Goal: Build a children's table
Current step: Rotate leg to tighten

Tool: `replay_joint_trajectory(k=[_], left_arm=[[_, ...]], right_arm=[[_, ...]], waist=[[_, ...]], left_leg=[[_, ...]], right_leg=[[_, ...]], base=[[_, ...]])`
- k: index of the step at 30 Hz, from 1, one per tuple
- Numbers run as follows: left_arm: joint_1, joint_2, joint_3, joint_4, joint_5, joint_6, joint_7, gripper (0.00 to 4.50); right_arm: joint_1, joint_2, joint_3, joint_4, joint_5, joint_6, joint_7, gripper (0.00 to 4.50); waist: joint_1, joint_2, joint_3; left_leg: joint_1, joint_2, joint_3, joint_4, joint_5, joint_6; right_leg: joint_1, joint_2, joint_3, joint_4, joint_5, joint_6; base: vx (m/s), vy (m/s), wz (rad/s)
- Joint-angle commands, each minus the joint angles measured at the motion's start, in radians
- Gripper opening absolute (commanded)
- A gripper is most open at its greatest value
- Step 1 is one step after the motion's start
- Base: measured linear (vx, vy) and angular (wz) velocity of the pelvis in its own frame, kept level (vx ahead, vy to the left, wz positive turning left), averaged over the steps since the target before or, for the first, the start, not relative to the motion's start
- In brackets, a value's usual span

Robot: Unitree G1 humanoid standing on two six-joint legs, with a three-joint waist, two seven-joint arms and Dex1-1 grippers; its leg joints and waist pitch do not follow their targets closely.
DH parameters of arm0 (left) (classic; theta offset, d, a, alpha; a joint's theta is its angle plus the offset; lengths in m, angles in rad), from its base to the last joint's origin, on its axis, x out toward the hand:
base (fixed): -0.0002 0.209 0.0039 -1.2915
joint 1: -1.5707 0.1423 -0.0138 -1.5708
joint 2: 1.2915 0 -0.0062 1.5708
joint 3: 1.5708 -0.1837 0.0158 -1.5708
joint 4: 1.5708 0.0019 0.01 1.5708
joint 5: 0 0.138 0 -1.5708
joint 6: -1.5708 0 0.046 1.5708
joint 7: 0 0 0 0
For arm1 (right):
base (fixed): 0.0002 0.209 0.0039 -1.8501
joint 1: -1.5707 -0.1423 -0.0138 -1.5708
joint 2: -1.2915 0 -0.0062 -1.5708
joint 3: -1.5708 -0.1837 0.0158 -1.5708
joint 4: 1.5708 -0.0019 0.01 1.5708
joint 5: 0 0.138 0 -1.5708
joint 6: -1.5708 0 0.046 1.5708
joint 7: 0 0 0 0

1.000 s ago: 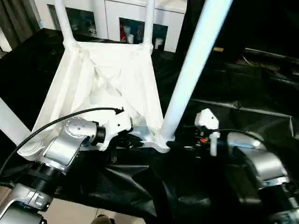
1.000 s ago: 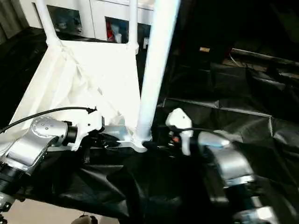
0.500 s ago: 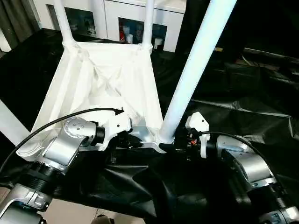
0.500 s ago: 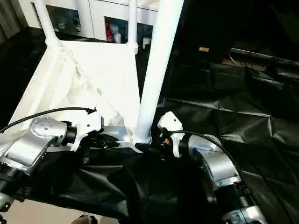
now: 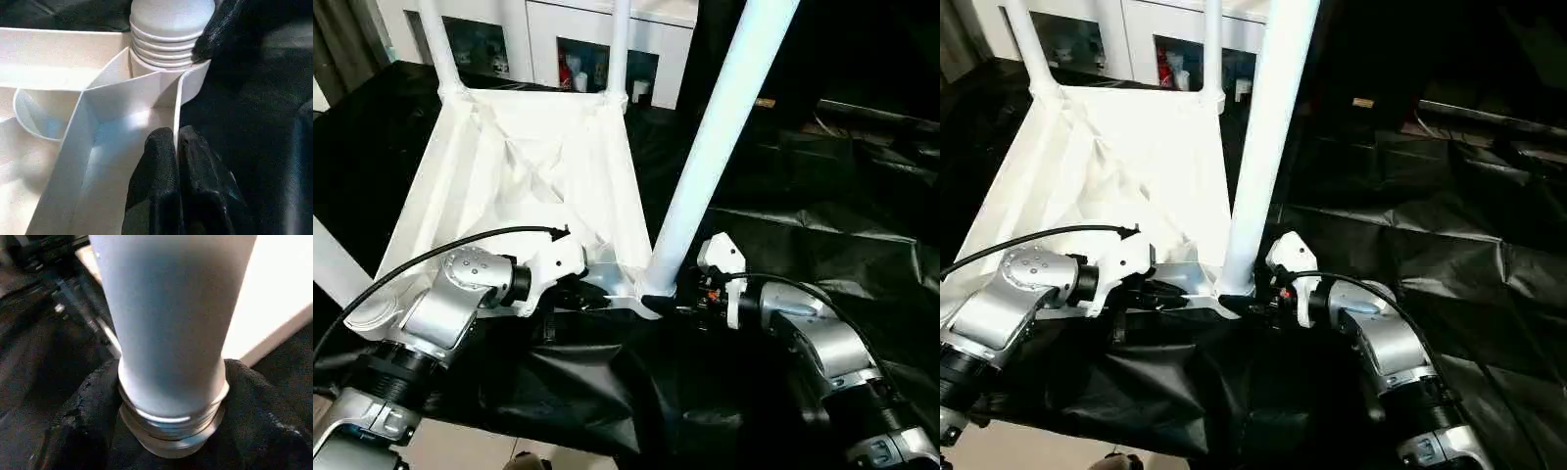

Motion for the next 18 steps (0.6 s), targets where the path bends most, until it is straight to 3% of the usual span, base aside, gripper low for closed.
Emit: replay_joint_trajectory(k=[1, 3, 5, 7, 11, 12, 13, 14, 18], left_arm=[[0.015, -0.039, 0.018, 0.042, 0.006, 0.051, 0.109, 0.00], [0.006, -0.084, 0.032, 0.047, 0.009, 0.072, 0.173, 0.00], [-0.012, -0.160, 0.028, 0.060, 0.022, 0.094, 0.261, 0.00], [-0.027, -0.232, 0.022, 0.069, 0.029, 0.116, 0.332, 0.00], [-0.044, -0.300, 0.010, 0.084, 0.039, 0.127, 0.381, 0.00], [-0.051, -0.327, 0.001, 0.089, 0.044, 0.129, 0.391, 0.00], [-0.051, -0.327, 0.001, 0.089, 0.044, 0.129, 0.391, 0.00], [-0.055, -0.352, -0.016, 0.091, 0.051, 0.128, 0.388, 0.00], [-0.052, -0.350, -0.020, 0.083, 0.056, 0.130, 0.373, 0.00]], right_arm=[[0.009, 0.028, -0.039, 0.017, 0.004, -0.003, -0.086, 2.77], [0.017, 0.070, -0.064, 0.033, -0.003, -0.001, -0.178, 2.77], [0.036, 0.135, -0.072, 0.047, -0.039, 0.007, -0.319, 2.76], [0.047, 0.187, -0.058, 0.055, -0.073, 0.013, -0.410, 2.76], [0.047, 0.238, -0.027, 0.055, -0.092, 0.014, -0.446, 2.76], [0.043, 0.259, -0.010, 0.054, -0.095, 0.007, -0.441, 2.76], [0.043, 0.259, -0.010, 0.054, -0.095, 0.007, -0.441, 2.76], [0.034, 0.283, -0.004, 0.042, -0.058, 0.003, -0.395, 3.45], [0.029, 0.279, -0.009, 0.025, -0.031, 0.014, -0.359, 3.82]], waist=[[0.008, 0.014, -0.055], [0.004, 0.011, -0.055], [-0.004, 0.015, -0.051], [-0.011, 0.008, -0.052], [-0.024, 0.010, -0.054], [-0.021, 0.017, -0.054], [-0.022, 0.013, -0.055], [-0.017, 0.016, -0.056], [-0.012, 0.021, -0.056]], left_leg=[[0.018, 0.003, -0.003, -0.066, -0.213, 0.004], [0.013, 0.000, -0.006, -0.068, -0.215, -0.007], [0.009, -0.003, -0.009, -0.071, -0.232, -0.021], [0.009, -0.005, -0.009, -0.071, -0.241, -0.027], [0.009, -0.010, -0.005, -0.067, -0.205, 0.002], [0.012, -0.010, -0.005, -0.066, -0.204, 0.007], [0.013, -0.011, -0.002, -0.064, -0.199, 0.021], [0.014, -0.011, -0.002, -0.065, -0.191, 0.034], [0.015, -0.009, -0.003, -0.068, -0.197, 0.044]], right_leg=[[0.044, -0.040, 0.033, -0.075, -0.123, -0.222], [0.046, -0.040, 0.032, -0.076, -0.148, -0.209], [0.041, -0.039, 0.033, -0.080, -0.191, -0.185], [0.041, -0.036, 0.033, -0.086, -0.216, -0.171], [0.042, -0.030, 0.039, -0.087, -0.136, -0.174], [0.042, -0.031, 0.039, -0.087, -0.126, -0.178], [0.043, -0.029, 0.041, -0.088, -0.098, -0.186], [0.045, -0.028, 0.041, -0.086, -0.070, -0.195], [0.047, -0.029, 0.039, -0.088, -0.077, -0.202]], base=[[0.000, 0.000, 0.00], [0.000, 0.000, 0.00], [0.000, 0.000, 0.00], [0.000, 0.000, 0.00], [0.000, 0.000, 0.00], [0.000, 0.000, 0.00], [0.000, 0.000, 0.00], [0.000, 0.000, 0.00], [0.000, 0.000, 0.00]])
